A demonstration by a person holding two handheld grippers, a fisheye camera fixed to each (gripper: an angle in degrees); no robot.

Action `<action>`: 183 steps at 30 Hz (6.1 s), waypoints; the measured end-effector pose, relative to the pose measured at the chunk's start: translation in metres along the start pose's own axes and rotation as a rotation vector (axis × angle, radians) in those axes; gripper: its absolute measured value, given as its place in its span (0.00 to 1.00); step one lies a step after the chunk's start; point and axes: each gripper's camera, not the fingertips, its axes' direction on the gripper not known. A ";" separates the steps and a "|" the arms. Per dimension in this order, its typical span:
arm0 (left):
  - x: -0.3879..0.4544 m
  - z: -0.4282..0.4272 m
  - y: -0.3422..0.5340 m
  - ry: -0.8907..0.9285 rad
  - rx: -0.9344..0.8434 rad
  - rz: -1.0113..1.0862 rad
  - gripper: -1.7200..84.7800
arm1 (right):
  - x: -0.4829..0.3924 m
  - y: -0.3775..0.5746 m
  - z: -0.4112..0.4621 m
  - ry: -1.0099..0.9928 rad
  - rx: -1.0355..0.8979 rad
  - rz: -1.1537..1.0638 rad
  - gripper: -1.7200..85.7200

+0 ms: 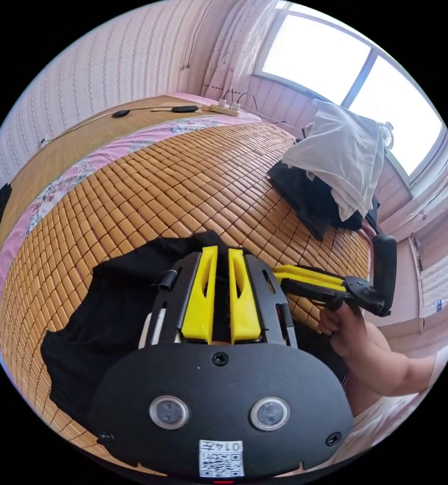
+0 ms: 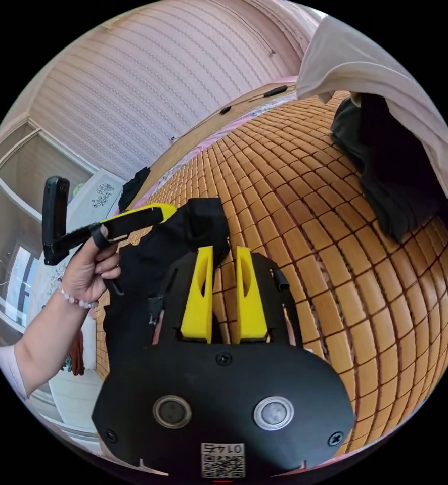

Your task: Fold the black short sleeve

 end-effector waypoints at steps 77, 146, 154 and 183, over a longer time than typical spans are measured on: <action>-0.268 -0.422 0.441 -0.278 0.284 -0.850 0.10 | -0.623 0.224 0.460 0.177 -0.489 -1.118 0.14; -0.046 -0.256 0.145 0.044 0.107 -0.046 0.09 | -0.123 -0.006 0.101 0.236 -0.124 -0.245 0.11; -0.025 -0.155 0.023 0.063 0.047 -0.052 0.10 | -0.093 -0.011 0.077 0.151 -0.130 -0.271 0.04; -0.176 -0.344 0.211 -0.105 0.145 -0.279 0.11 | -0.185 -0.001 -0.001 0.021 -0.193 -0.656 0.10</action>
